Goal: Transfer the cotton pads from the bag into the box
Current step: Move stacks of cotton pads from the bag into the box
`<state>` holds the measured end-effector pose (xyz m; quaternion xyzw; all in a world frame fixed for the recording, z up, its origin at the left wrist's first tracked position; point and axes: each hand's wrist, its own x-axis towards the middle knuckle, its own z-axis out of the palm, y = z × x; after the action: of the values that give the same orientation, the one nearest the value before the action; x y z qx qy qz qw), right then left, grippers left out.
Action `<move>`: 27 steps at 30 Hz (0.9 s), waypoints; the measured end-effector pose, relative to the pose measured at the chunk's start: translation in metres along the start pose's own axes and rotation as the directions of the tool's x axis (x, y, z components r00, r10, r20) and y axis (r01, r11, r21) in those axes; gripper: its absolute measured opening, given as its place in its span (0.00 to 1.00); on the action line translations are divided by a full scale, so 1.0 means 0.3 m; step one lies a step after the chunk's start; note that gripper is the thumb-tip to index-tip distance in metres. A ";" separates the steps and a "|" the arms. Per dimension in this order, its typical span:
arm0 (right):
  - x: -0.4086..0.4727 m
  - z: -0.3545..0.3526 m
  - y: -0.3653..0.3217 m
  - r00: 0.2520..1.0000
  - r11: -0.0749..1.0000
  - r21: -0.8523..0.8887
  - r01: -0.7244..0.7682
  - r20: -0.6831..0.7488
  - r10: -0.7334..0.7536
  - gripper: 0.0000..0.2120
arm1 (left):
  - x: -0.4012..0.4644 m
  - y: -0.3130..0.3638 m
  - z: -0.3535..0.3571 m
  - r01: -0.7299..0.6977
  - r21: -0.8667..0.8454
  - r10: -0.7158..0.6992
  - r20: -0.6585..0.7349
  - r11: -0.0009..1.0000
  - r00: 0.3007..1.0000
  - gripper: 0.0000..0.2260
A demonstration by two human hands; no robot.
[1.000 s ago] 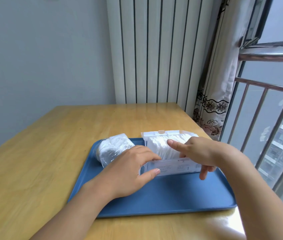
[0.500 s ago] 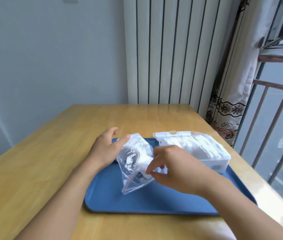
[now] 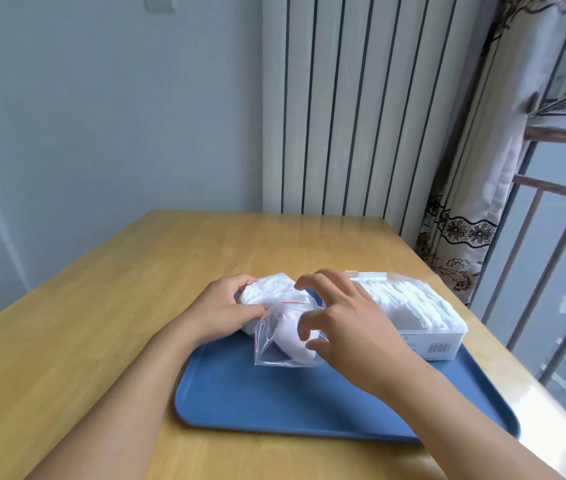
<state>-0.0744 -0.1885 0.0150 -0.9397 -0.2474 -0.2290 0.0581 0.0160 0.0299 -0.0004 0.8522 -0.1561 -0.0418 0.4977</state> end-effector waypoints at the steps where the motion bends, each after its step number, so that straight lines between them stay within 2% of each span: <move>1: -0.001 0.004 0.002 1.000 1.000 -0.017 0.017 -0.001 -0.017 0.14 | 0.000 0.000 0.000 0.005 0.002 -0.005 -0.004 1.000 1.000 0.25; 6: 0.005 0.030 0.009 0.992 0.996 -0.075 0.054 0.116 -0.045 0.36 | -0.004 0.005 -0.005 -0.010 -0.030 0.011 0.035 0.999 0.999 0.15; 10: 0.008 0.021 -0.001 0.981 0.989 -0.063 0.131 0.151 -0.120 0.35 | -0.007 0.016 0.003 0.005 -0.070 0.002 0.095 0.998 0.995 0.19; 15: 0.004 0.040 -0.018 0.970 0.977 -0.198 0.075 0.243 -0.025 0.40 | -0.013 0.026 0.006 -0.005 -0.108 0.021 0.148 0.994 0.989 0.22; 19: 0.007 0.014 -0.032 0.968 0.990 -0.135 0.042 0.253 -0.007 0.32 | -0.015 0.034 0.019 -0.037 -0.081 0.048 0.150 0.996 0.988 0.19; 23: -0.005 -0.019 -0.022 0.988 0.999 0.049 -0.014 0.155 0.006 0.14 | -0.001 0.021 0.012 -0.026 -0.066 0.032 0.103 0.997 0.994 0.16; 27: -0.010 -0.027 0.001 0.995 0.994 -0.049 -0.101 -0.028 0.100 0.10 | 0.001 0.021 0.010 -0.015 -0.065 0.021 0.088 0.998 0.996 0.16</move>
<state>-0.0798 -0.1920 0.0207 -0.9490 -0.1933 -0.2440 0.0493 0.0143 0.0244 0.0037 0.8316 -0.1845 -0.0801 0.5178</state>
